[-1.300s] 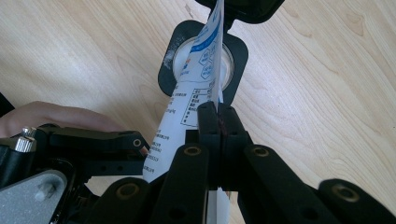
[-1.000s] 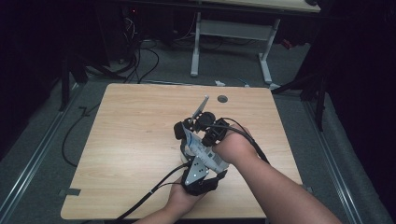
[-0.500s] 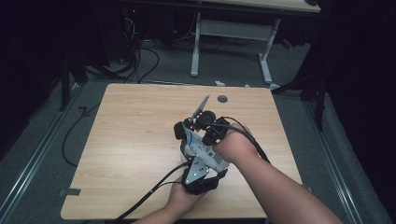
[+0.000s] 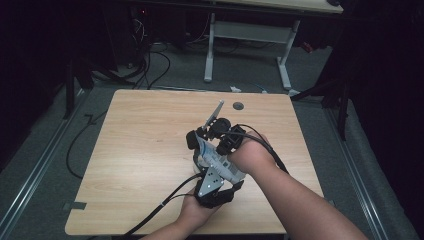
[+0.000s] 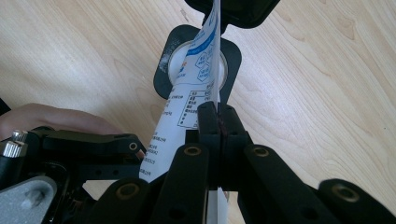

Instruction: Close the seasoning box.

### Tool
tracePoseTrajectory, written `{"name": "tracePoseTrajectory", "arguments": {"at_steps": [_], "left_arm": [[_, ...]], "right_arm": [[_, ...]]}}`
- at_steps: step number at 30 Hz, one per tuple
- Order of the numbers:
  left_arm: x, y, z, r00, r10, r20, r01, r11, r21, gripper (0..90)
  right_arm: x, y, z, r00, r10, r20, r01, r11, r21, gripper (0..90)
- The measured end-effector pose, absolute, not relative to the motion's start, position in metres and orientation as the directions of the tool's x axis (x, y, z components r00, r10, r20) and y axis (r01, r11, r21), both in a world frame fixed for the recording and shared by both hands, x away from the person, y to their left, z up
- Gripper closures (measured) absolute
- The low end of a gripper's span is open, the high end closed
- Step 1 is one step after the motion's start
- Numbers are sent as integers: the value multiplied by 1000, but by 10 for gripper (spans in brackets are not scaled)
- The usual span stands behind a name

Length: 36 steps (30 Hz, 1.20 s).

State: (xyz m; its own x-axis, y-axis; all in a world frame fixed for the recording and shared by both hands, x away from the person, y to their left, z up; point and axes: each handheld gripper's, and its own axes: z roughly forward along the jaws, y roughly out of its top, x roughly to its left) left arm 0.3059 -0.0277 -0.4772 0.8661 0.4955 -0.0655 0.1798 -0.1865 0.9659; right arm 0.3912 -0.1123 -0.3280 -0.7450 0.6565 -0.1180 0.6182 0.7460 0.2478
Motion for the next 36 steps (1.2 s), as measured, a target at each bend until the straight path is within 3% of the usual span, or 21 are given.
{"name": "tracePoseTrajectory", "arguments": {"at_steps": [36], "left_arm": [[307, -30, -473, 866, 495, -69, 175, -172, 969, 551]], "right_arm": [[393, -114, -324, -743, 658, -124, 616, 745, 256, 900]]}}
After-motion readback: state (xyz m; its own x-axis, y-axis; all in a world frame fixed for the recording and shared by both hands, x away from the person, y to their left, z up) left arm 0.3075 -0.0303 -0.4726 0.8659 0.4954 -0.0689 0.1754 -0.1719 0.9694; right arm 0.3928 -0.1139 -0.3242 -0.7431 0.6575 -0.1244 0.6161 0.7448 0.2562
